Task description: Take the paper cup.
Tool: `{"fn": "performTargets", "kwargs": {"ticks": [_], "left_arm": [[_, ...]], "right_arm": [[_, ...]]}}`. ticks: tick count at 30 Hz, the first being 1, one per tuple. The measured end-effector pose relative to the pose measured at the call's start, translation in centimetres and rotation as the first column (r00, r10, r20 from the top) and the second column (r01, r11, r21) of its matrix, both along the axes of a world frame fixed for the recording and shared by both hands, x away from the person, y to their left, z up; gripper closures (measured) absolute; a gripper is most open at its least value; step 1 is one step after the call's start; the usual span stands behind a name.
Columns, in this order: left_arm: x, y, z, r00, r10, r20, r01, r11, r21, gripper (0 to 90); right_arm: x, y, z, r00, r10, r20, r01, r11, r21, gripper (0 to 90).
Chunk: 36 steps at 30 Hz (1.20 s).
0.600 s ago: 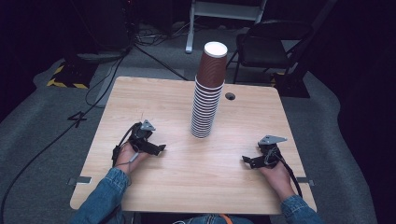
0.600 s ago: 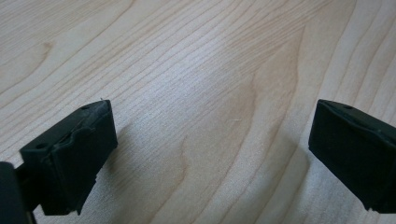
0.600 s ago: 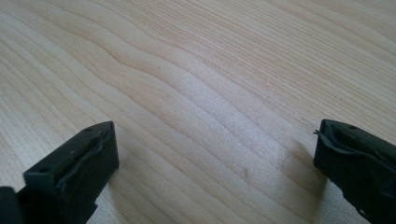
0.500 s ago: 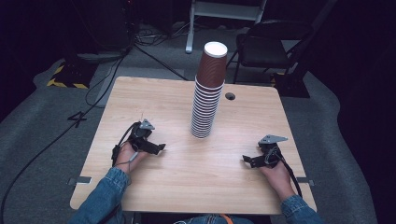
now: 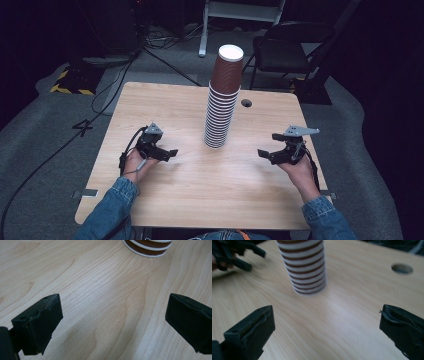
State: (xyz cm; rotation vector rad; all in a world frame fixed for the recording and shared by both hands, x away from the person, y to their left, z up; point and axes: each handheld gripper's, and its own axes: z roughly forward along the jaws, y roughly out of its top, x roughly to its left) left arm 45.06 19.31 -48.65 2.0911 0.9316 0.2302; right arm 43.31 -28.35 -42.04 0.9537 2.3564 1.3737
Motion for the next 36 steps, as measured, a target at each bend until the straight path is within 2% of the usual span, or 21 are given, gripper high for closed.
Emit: {"fn": "performTargets", "kwargs": {"ticks": [1,2,7,12,14,15,18,21,25,28,29,36], "left_arm": [[0.0,0.0,0.1,1.0000,-0.005,0.003,0.005,0.9999,-0.014,1.4],[-0.1,0.1,0.1,1.0000,-0.007,0.002,0.007,0.9994,-0.034,1.3],[-0.3,0.1,0.4,0.9995,-0.024,0.020,0.026,0.9976,-0.064,0.1],[-0.4,0.1,0.5,0.9992,-0.037,0.015,0.038,0.9965,-0.074,0.0],[-0.5,0.1,0.4,0.9993,-0.037,0.012,0.038,0.9967,-0.073,0.0],[-0.5,0.1,0.4,0.9993,-0.037,0.012,0.038,0.9967,-0.073,0.0],[-0.5,0.2,0.3,0.9994,-0.033,0.008,0.033,0.9980,-0.054,0.1],[-0.6,0.2,0.3,0.9996,-0.028,0.003,0.029,0.9979,-0.058,0.0],[-0.6,0.2,0.2,0.9996,-0.030,0.004,0.030,0.9984,-0.049,0.0],[-0.5,0.1,0.1,0.9994,-0.034,-0.001,0.034,0.9986,-0.040,0.1],[-0.5,-0.1,0.0,0.9992,-0.039,-0.009,0.039,0.9988,-0.030,0.7],[-0.4,-0.5,0.0,0.9987,-0.051,-0.010,0.051,0.9985,-0.021,0.9]], "right_arm": [[0.2,0.6,1.4,0.9992,0.030,0.026,-0.030,0.9994,0.018,0.0],[0.4,0.9,2.1,0.9981,0.048,0.038,-0.050,0.9982,0.033,0.0],[1.6,3.0,5.7,0.9846,0.129,0.119,-0.139,0.9871,0.080,0.0],[3.7,5.7,7.8,0.9731,0.178,0.147,-0.195,0.9746,0.110,0.0],[4.5,6.5,8.3,0.9694,0.187,0.159,-0.208,0.9703,0.124,0.0],[4.5,6.5,8.3,0.9694,0.187,0.159,-0.208,0.9703,0.124,0.0],[6.1,7.6,9.0,0.9705,0.188,0.151,-0.211,0.9644,0.159,0.0],[7.1,8.3,9.6,0.9681,0.196,0.156,-0.226,0.9530,0.202,0.0],[8.1,9.6,10.0,0.9631,0.219,0.156,-0.250,0.9423,0.222,0.0],[8.5,10.4,10.1,0.9609,0.232,0.151,-0.262,0.9378,0.227,0.0],[8.9,11.1,10.2,0.9613,0.228,0.154,-0.259,0.9401,0.222,0.0],[9.7,12.2,10.1,0.9597,0.236,0.153,-0.267,0.9340,0.237,0.0]]}}
